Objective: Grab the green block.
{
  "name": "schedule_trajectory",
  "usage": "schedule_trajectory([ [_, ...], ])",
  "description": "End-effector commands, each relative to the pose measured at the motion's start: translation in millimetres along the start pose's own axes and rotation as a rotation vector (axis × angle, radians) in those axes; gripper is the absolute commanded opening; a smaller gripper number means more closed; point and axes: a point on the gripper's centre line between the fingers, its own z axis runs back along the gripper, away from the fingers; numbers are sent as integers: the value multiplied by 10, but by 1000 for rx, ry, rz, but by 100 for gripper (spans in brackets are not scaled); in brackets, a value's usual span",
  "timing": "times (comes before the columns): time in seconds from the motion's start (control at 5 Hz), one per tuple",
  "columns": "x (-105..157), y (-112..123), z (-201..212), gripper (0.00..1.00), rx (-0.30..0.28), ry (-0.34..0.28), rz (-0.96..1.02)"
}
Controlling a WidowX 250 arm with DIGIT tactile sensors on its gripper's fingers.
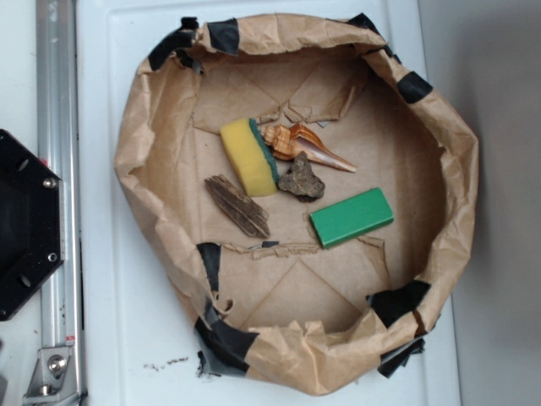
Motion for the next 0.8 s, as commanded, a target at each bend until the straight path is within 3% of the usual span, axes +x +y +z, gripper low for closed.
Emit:
schedule_trajectory([
  [0.0,0,0,0,100,0,0,0],
  [0.2,481,152,-292,100,16,-43,83],
  [0.4,980,184,-516,100,-67,-148,133],
  [0.6,1453,180,-860,100,-88,-183,158],
])
